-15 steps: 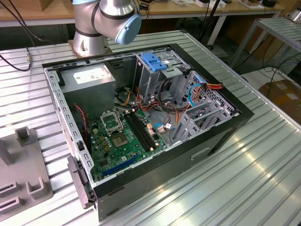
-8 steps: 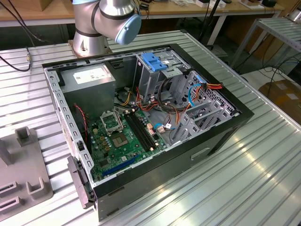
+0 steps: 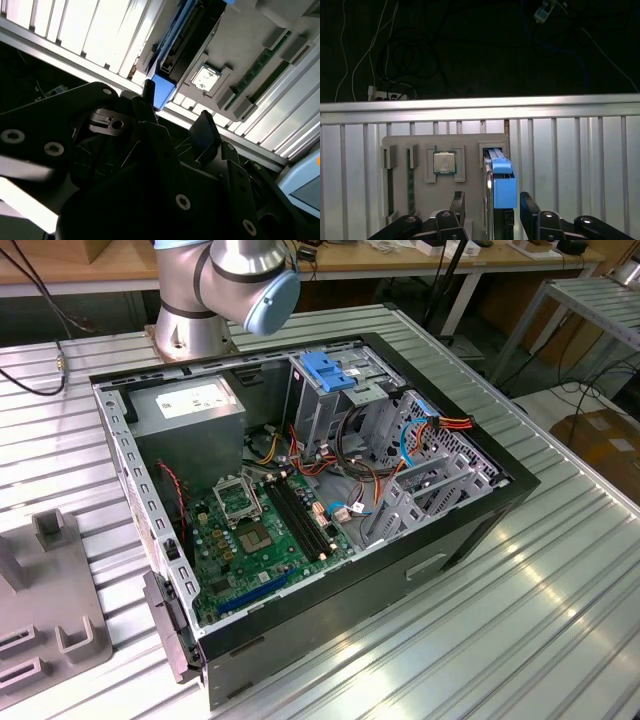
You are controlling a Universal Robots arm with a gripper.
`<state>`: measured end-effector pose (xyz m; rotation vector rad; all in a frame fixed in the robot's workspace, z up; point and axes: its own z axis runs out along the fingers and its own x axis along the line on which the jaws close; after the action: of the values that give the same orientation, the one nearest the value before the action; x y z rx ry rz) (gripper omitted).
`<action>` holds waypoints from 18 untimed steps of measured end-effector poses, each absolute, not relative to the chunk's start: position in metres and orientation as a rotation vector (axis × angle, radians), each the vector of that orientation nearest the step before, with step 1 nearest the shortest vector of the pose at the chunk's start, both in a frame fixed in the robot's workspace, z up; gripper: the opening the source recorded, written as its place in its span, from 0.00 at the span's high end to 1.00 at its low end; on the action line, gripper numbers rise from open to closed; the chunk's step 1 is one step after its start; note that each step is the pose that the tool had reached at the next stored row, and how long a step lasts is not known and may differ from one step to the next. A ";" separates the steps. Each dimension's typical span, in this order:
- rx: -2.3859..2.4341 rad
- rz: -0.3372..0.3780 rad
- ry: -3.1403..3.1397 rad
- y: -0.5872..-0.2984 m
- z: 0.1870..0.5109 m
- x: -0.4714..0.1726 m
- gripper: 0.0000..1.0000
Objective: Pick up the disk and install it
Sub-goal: 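Pick up the disk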
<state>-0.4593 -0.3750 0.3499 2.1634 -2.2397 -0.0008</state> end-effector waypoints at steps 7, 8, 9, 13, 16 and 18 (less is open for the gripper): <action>2.164 -0.002 -2.240 -0.372 0.334 -0.460 0.44; 2.164 -0.003 -2.240 -0.372 0.333 -0.460 0.44; 2.164 -0.003 -2.240 -0.372 0.332 -0.460 0.44; 2.164 -0.003 -2.240 -0.371 0.325 -0.461 0.44; 2.165 -0.003 -2.241 -0.371 0.319 -0.462 0.44; 2.165 -0.002 -2.241 -0.371 0.315 -0.463 0.44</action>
<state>-0.4629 -0.3714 0.3146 2.1650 -2.2408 -0.0022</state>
